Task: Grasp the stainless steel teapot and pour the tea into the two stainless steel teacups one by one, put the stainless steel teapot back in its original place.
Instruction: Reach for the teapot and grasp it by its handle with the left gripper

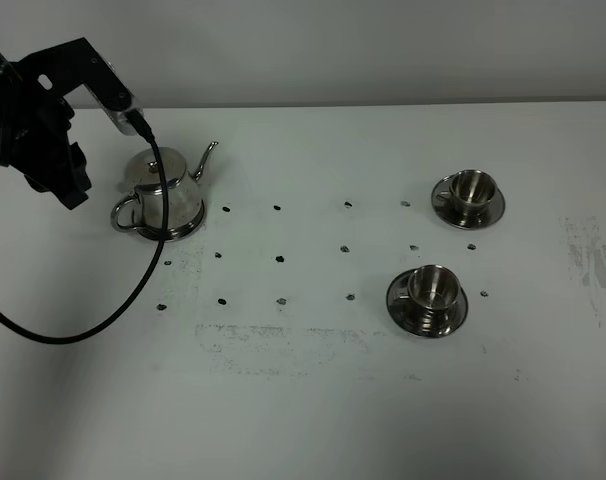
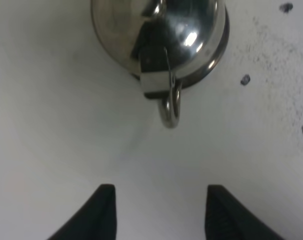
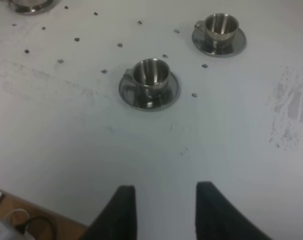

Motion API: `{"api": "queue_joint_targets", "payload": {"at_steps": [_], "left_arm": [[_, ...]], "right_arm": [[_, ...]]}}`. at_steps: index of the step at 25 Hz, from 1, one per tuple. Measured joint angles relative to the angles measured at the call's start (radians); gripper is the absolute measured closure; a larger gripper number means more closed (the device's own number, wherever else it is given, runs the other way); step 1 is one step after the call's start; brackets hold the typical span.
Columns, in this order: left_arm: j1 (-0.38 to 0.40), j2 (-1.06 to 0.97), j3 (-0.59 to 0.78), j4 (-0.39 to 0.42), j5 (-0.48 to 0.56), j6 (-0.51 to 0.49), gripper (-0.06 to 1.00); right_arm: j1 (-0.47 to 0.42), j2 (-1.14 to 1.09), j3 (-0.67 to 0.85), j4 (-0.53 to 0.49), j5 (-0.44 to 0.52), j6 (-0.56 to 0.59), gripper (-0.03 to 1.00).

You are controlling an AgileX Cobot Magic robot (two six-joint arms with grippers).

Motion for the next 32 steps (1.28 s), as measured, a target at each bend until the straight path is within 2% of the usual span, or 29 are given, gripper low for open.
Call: {"api": "queue_joint_targets", "payload": {"at_steps": [4,7,11,25,32], "left_arm": [[0.000,0.067,-0.033,-0.030,-0.009,0.000,0.44],[0.000,0.107,-0.065,-0.040,-0.008,-0.029,0.42],[-0.007,0.135,-0.074,-0.043,-0.033,-0.064,0.42],[-0.028,0.207,-0.076,-0.072,-0.094,-0.073,0.42],[-0.030,0.224,-0.076,-0.072,-0.111,-0.140,0.42]], "right_arm": [[0.000,0.000,0.000,0.000,0.000,0.000,0.66],[0.000,0.000,0.000,0.000,0.000,0.000,0.66],[0.000,0.000,0.000,0.000,0.000,0.000,0.66],[0.000,0.000,0.000,0.000,0.000,0.000,0.66],[0.000,0.000,0.000,0.000,0.000,0.000,0.66]]}}
